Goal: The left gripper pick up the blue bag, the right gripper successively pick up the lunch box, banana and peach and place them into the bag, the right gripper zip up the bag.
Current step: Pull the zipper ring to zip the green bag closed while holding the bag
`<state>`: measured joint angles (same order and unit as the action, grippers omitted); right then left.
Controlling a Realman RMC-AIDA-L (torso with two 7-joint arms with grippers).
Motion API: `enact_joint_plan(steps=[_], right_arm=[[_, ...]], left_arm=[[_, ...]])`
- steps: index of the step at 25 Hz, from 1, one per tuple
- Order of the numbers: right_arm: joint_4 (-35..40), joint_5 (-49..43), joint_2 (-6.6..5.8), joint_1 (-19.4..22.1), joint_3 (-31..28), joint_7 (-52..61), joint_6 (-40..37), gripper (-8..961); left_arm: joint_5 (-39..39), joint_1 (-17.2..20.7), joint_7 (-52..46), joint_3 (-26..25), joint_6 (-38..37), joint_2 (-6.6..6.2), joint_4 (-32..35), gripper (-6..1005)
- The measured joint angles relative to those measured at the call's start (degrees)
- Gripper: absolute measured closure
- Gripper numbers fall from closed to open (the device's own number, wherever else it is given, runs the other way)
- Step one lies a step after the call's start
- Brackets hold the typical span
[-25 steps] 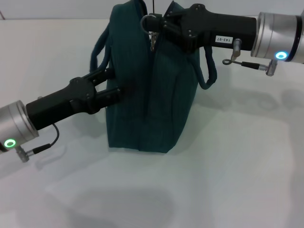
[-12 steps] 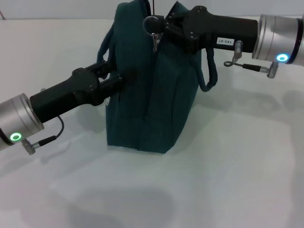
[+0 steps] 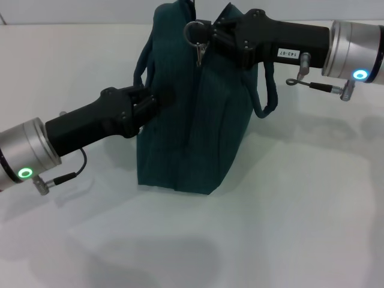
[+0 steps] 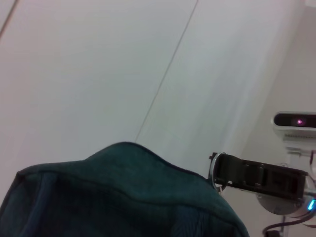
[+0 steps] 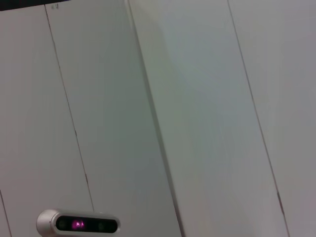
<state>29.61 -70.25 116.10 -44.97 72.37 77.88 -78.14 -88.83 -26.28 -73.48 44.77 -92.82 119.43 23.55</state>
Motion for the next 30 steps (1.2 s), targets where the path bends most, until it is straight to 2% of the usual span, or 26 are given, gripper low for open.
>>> enact_joint_plan(steps=[6,17,30], right_arm=[[0.1,2.0,-0.03,0.6,0.2,0.2,-0.8,875],[0.6,4.7,-0.25,2.1,-0.1,0.3,-1.9,873],[0.2,5.2,-0.26,2.2,-0.1,0.3,-1.9,871]], left_arm=[[-0.1,-0.1,-0.1,1.4,-0.6,-0.1,0.1,899],[-0.3,-0.1,-0.1,2.2,-3.2,-0.29,0.4,945],[-2.7,-0.9,-1.7,4.1,-6.3,-0.53,0.5,917]])
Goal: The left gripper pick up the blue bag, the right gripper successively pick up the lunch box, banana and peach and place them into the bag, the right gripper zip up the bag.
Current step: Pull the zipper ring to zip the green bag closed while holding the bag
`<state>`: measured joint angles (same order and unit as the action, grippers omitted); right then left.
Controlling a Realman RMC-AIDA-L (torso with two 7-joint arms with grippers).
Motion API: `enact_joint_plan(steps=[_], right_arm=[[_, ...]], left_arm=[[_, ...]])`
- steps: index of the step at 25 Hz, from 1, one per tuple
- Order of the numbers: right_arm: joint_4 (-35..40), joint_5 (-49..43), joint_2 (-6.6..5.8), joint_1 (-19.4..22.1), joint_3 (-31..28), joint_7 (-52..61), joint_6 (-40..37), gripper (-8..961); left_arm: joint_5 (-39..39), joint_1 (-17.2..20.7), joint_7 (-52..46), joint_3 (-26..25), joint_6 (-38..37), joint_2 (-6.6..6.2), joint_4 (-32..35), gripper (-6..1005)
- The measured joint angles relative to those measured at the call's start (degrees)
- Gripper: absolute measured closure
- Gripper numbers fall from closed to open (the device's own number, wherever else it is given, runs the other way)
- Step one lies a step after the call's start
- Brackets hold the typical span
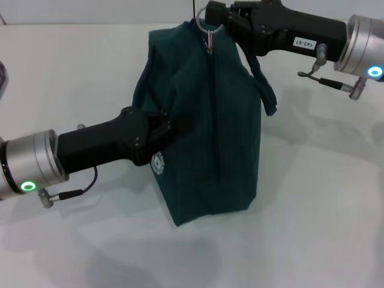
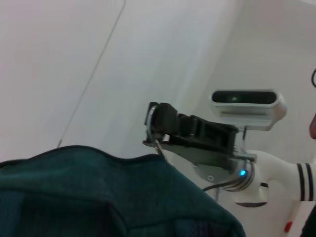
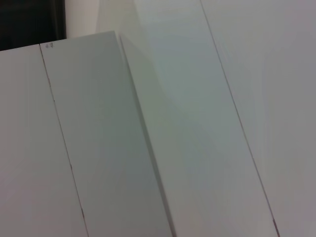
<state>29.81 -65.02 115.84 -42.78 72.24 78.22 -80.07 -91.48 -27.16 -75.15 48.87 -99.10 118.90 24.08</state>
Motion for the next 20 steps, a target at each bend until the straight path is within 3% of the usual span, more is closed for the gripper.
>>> enact_joint_plan(steps=[20], right_arm=[[-0.1,-0.3,0.0,0.9,0.2,-0.6,3.3,867]], left_arm=[[-2.2,2.0,0.7,0.0,-9.8,-0.57,-0.1,874]])
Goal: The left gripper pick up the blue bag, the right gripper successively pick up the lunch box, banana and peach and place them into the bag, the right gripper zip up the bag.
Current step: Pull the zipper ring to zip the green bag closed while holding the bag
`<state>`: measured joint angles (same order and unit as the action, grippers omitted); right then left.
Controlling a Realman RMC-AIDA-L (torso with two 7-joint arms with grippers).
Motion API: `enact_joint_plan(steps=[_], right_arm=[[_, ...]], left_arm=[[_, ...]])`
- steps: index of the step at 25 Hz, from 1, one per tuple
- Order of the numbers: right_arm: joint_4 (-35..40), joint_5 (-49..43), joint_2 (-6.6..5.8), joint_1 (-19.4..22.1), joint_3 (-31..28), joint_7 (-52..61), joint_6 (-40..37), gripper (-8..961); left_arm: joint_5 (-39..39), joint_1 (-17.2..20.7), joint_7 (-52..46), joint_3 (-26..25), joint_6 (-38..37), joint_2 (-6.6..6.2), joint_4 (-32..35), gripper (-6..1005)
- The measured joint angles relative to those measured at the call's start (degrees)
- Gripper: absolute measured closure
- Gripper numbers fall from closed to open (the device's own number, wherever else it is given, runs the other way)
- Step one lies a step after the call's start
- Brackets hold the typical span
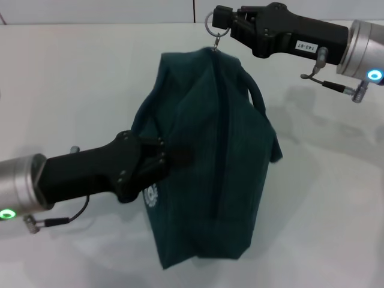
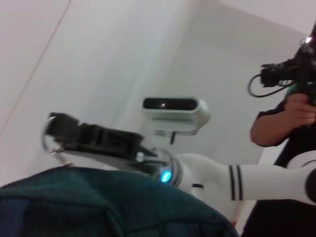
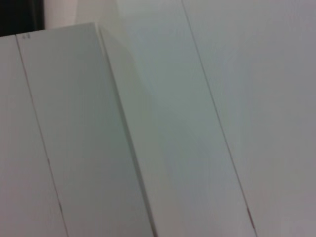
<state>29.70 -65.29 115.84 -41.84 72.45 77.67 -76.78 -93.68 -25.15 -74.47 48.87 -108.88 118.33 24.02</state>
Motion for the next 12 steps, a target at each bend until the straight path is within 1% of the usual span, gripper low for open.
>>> enact_joint_plan(steps=[3,6,10,12], right_arm=[[0.0,0.0,-0.1,0.5,-0.1,-0.4,0.8,866],[0.5,0.1,-0.19,1.2,-0.2,-0.8,1.5,866],[1.4,0.1,-0.33,2.5,-0.7,-0.9,1.8,865],[2.0,0.3,-0.36,3.4,-1.5,-0.9,1.1,865]], left_arm=[[-0.1,1.0,0.0,0.0,-2.3,-0.66,0.0,867],[-0.1,2.1,0.1,-0.2,-2.9,-1.3,0.0,861],[0.0,3.0,0.1,-0.9,-2.5,-1.46,0.1,852],[0.0,3.4,0.0,-2.4,-1.2,-1.46,0.1,848]])
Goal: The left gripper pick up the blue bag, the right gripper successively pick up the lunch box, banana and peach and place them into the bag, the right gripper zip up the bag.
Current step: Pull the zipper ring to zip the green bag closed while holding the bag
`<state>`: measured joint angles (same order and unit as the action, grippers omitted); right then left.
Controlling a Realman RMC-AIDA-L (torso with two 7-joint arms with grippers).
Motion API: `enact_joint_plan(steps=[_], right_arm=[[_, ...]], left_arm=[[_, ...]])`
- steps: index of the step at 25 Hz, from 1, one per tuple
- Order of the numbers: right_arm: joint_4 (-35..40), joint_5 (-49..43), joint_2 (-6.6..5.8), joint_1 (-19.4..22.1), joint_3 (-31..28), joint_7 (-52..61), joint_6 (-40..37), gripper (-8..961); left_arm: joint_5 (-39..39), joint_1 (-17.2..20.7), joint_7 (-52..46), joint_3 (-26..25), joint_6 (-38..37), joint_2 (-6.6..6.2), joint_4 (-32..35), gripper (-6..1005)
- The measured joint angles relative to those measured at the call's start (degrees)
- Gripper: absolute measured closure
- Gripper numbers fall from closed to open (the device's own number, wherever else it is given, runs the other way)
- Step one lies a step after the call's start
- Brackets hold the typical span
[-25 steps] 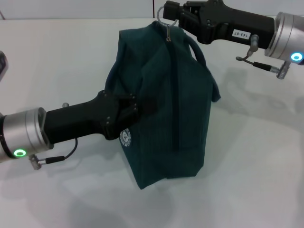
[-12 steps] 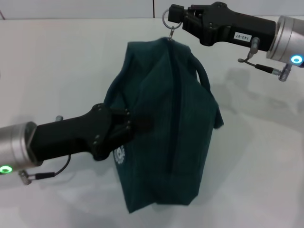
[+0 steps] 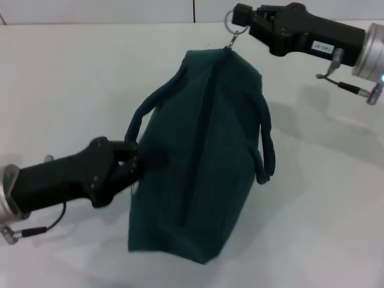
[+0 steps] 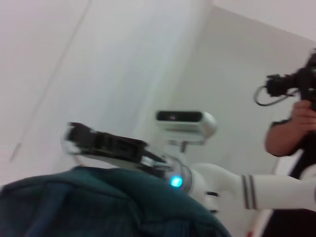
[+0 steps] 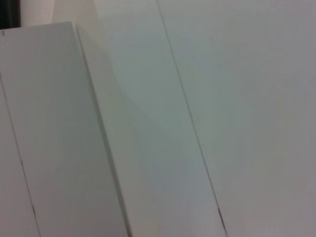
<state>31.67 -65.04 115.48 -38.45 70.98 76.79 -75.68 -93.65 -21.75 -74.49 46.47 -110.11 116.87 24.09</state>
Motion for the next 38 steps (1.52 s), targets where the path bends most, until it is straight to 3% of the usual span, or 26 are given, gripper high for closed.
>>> enact_joint_plan(steps=[7,13,17,20,21,24,25,29,30,31,34,38], right_arm=[[6.5,0.7,0.09,5.5,-0.9,3.4,-2.2,863],[6.7,1.8,-0.02,7.0,-1.1,6.7,-2.9,862],[5.5,2.4,-0.02,7.2,-1.1,6.8,-2.8,861],[4.5,3.5,0.0,7.2,-1.3,6.8,-2.6,861],[4.1,3.8,0.0,7.2,-1.4,6.8,-2.5,860],[2.9,4.5,0.01,6.7,-1.7,6.8,-2.3,860],[2.6,4.7,0.01,6.7,-1.7,6.8,-2.2,860],[2.3,5.3,0.02,6.5,-1.8,6.8,-1.0,859],[2.3,5.4,0.03,6.5,-1.8,6.8,-0.8,859],[2.3,5.6,0.05,6.5,-1.9,6.8,-0.5,859],[2.3,6.1,0.11,6.3,-1.9,6.8,0.2,858],[2.0,6.2,0.22,5.6,-1.9,6.8,0.3,857]], left_arm=[[0.1,0.9,-0.6,-4.6,6.2,0.02,0.0,833],[0.2,0.6,0.2,-6.2,11.2,0.12,0.0,820],[1.4,0.7,4.4,-9.9,11.9,1.37,0.5,811],[2.0,1.1,4.4,-11.6,11.2,2.46,4.7,805],[1.9,1.1,3.8,-11.1,11.0,2.49,6.5,758],[1.2,0.4,-0.9,-8.3,11.3,2.41,14.3,616],[-0.1,-0.4,-5.1,-6.4,11.9,2.43,20.1,569],[-3.7,-2.1,-16.9,-1.2,13.9,2.54,32.9,324],[-6.4,-3.3,-26.4,3.6,16.0,2.59,42.2,287],[-6.4,-3.3,-26.4,3.6,16.0,2.59,42.2,250],[-10.2,-4.4,-38.8,11.9,20.0,2.67,54.5,139],[-18.5,-6.2,-58.4,23.1,22.9,2.61,68.8,134]])
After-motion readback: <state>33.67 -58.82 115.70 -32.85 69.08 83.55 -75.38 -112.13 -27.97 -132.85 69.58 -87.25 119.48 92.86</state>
